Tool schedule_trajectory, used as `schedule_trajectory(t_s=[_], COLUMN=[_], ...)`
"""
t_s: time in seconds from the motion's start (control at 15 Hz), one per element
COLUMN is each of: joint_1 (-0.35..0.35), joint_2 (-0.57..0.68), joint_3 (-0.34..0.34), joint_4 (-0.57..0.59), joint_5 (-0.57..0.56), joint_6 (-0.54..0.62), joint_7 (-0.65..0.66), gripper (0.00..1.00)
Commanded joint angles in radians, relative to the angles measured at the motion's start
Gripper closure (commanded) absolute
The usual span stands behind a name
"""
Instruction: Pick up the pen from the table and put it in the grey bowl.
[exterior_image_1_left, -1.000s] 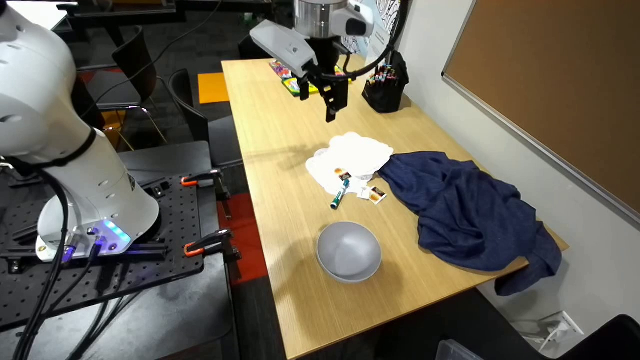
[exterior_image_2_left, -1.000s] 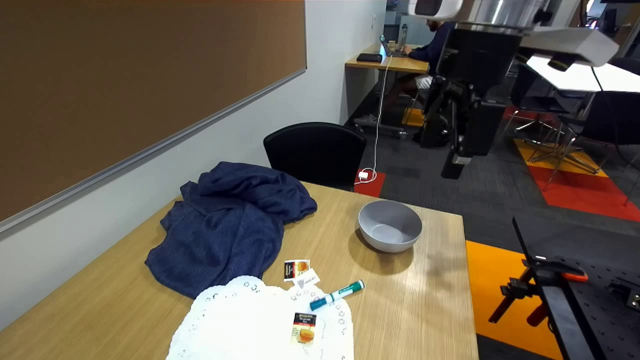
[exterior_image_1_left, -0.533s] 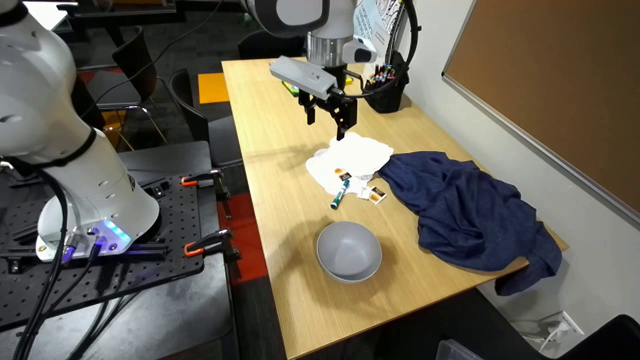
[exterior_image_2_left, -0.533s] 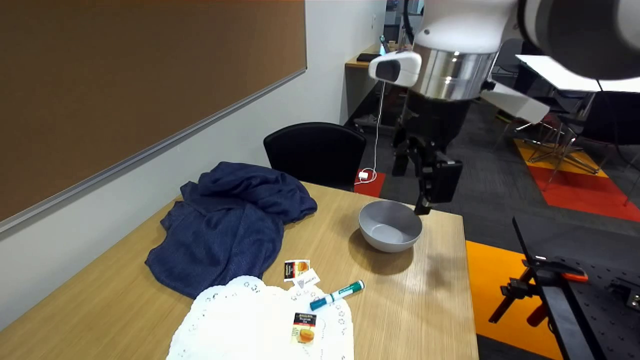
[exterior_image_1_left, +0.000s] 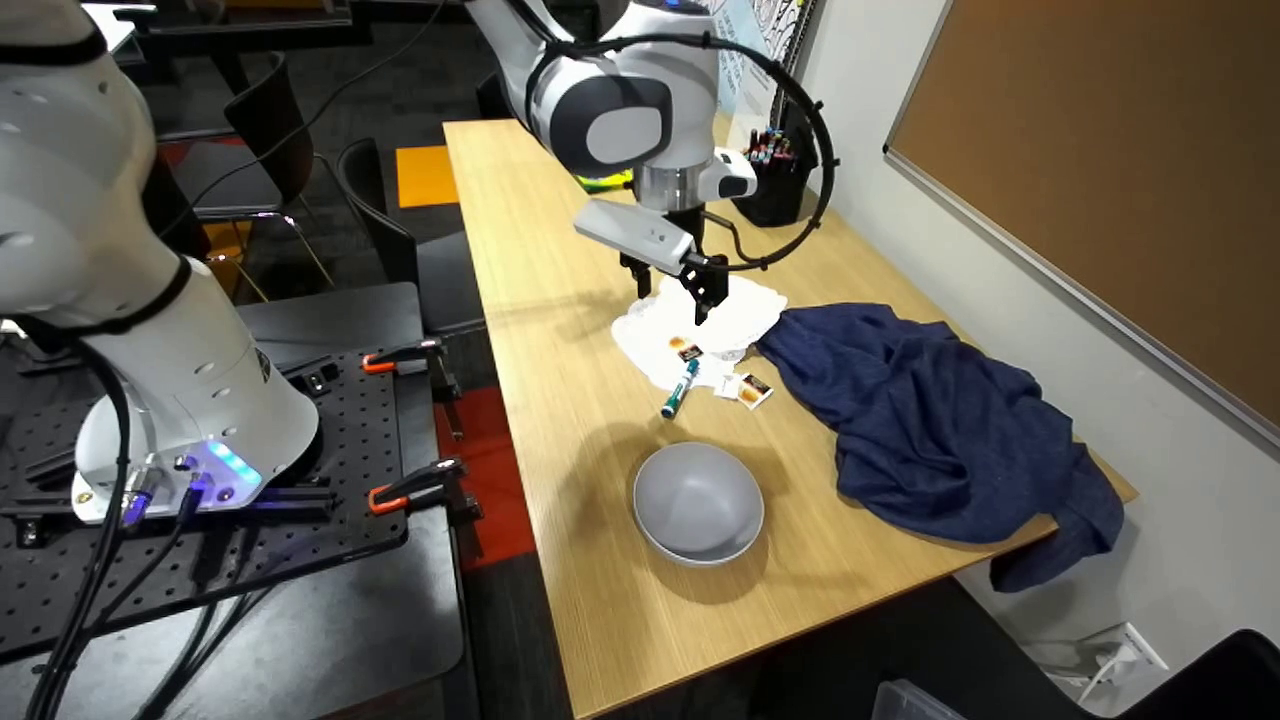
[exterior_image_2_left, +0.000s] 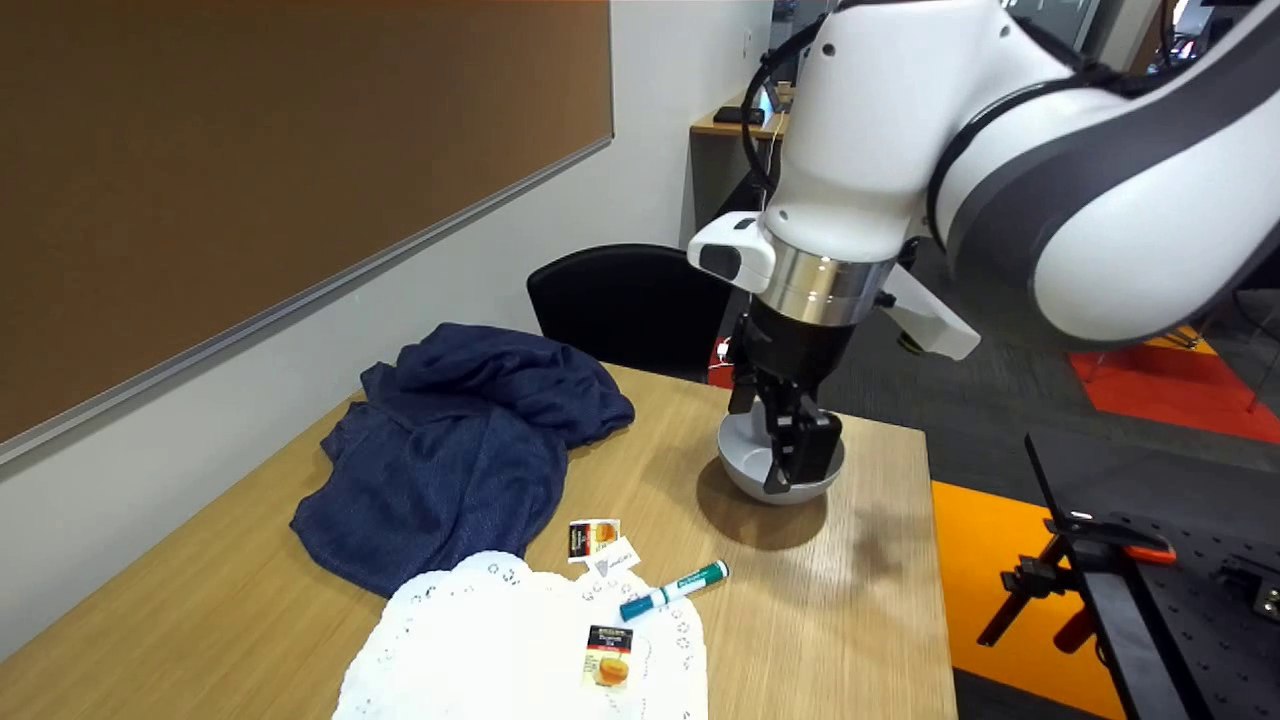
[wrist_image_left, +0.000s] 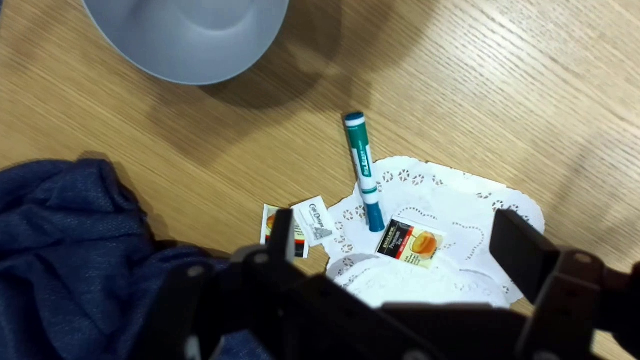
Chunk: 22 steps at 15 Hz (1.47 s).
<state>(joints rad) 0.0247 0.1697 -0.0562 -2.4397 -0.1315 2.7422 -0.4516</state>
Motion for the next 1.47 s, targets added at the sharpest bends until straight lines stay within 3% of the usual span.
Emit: schedule_trajectory(t_s=[0.0,0.47,1.0,1.27,1.4], joint_1=[-0.071,-0.181,-0.167,-0.143,-0.163], joint_2=[0.118,0.305,0.469,0.517,0.511], joint_3=[0.061,0.150,0.171,0.159,0.176], joint_4=[0.057,0.197,0.356,0.392,0.365], joint_5=[0.053,0.048,-0.001,-0.009,0.001], joint_6=[0.090,0.070,0.003,-0.025,0.014], joint_7=[-0.061,-0.086,-0.067,-0.032,-0.046], gripper=[0.00,0.00,0.00,0.00,0.00])
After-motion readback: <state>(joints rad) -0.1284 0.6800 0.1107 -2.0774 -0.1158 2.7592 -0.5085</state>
